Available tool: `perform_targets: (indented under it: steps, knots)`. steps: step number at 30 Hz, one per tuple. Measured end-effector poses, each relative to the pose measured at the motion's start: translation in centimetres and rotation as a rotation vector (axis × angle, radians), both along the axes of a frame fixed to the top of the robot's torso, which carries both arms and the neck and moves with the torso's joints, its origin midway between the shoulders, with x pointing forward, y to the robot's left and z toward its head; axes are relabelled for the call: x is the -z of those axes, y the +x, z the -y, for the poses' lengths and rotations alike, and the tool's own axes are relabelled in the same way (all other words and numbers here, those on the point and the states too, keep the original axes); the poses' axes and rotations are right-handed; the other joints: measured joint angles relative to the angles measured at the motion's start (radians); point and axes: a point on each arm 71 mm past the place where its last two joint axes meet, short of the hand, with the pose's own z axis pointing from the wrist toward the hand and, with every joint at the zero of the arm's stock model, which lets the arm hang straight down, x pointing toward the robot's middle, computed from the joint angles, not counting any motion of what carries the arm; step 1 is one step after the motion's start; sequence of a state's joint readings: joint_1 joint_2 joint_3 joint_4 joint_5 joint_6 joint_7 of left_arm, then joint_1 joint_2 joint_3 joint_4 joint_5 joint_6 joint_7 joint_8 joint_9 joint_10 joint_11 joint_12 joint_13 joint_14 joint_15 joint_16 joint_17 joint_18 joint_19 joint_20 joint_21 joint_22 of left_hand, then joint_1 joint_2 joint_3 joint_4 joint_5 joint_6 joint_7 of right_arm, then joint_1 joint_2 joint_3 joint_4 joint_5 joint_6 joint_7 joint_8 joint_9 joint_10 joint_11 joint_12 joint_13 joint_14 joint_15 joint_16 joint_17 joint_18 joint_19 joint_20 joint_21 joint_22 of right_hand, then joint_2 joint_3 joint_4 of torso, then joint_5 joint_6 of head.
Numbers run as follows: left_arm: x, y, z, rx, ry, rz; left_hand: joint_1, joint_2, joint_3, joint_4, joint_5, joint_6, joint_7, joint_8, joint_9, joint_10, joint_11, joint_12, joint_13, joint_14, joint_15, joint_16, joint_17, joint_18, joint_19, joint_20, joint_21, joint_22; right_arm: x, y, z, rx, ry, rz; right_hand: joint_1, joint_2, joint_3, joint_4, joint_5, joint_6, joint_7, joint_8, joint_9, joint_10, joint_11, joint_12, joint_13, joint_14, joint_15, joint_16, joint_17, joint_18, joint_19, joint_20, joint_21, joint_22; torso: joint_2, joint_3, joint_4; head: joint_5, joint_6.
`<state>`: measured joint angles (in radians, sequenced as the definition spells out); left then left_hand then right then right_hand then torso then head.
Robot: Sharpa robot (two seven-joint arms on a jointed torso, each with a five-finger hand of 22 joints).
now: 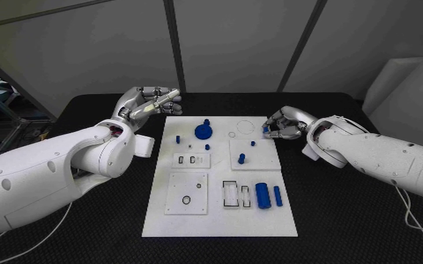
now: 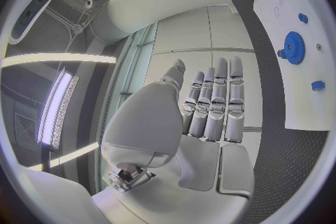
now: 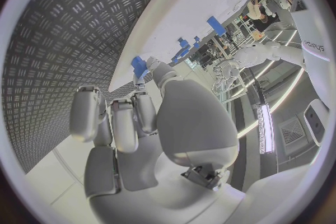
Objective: Assemble the parts on the task board
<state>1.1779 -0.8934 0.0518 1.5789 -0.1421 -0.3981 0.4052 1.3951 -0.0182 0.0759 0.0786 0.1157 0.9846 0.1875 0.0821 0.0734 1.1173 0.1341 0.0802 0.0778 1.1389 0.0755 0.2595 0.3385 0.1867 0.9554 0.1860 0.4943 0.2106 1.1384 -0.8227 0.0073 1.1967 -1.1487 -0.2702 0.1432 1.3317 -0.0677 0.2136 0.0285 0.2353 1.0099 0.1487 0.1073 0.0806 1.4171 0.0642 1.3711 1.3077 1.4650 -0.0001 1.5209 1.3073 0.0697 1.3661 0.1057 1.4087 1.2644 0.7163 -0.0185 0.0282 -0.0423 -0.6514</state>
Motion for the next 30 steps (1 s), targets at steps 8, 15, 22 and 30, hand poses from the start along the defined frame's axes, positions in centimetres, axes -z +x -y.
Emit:
perform_targets:
  steps: [8,15,22,30]
  knots:
    - [0.01,0.01,-0.01,0.001,0.000,-0.001,0.000,0.000,0.000,0.000,0.000,0.000,0.000,0.000,0.000,0.000,0.000,0.000,0.000,0.001,0.001,0.000,0.000,0.000,0.000,0.000,0.000,0.000,0.04,0.11,0.20,0.009,-0.003,0.001,0.005,0.013,0.009,-0.004,0.000,0.017,-0.004,0.005,0.001,0.005,-0.005,0.006,0.000,0.004,-0.004,0.004,0.000,0.000,0.010,-0.004,0.005,0.012,0.000,0.0004,-0.0004,-0.002,0.001]
    - [0.01,0.01,-0.01,0.002,0.000,-0.001,0.001,0.001,0.000,0.000,0.000,0.000,0.000,0.000,0.000,0.000,0.000,0.000,-0.001,0.001,0.001,-0.004,0.000,0.000,0.000,0.000,0.000,-0.001,0.06,0.17,0.27,0.013,-0.007,0.002,0.005,0.013,0.009,-0.004,-0.004,0.017,-0.004,0.005,0.001,0.005,-0.005,0.006,0.000,0.004,-0.004,0.004,0.001,0.000,0.010,-0.004,0.008,0.012,0.000,0.0009,-0.0010,-0.003,0.001]
    - [0.02,0.00,-0.01,0.003,0.000,-0.002,0.004,0.004,0.000,0.000,0.000,0.000,0.000,0.000,0.000,0.000,0.000,0.000,-0.001,0.001,0.001,-0.004,0.000,0.000,0.000,0.000,0.000,-0.001,0.09,0.21,0.24,0.014,-0.013,0.003,0.005,0.013,0.012,-0.006,-0.004,0.017,-0.004,0.005,0.001,0.005,-0.005,0.006,0.000,0.004,-0.004,0.004,0.001,0.000,0.010,-0.004,0.008,0.012,0.000,0.0011,-0.0009,-0.003,0.000]
    - [0.02,0.00,0.00,0.004,0.000,-0.002,0.004,0.004,0.000,0.000,0.000,0.000,0.000,0.000,0.000,0.000,0.000,0.000,-0.001,0.001,0.001,-0.004,0.000,0.000,0.000,0.000,0.000,-0.001,0.15,0.30,0.30,0.017,-0.024,0.004,0.005,0.013,0.012,-0.006,-0.004,0.017,-0.004,0.005,-0.001,0.005,-0.005,0.006,0.000,0.003,-0.004,0.004,0.001,0.000,0.010,-0.004,0.008,0.014,0.000,0.0011,-0.0007,-0.005,-0.003]
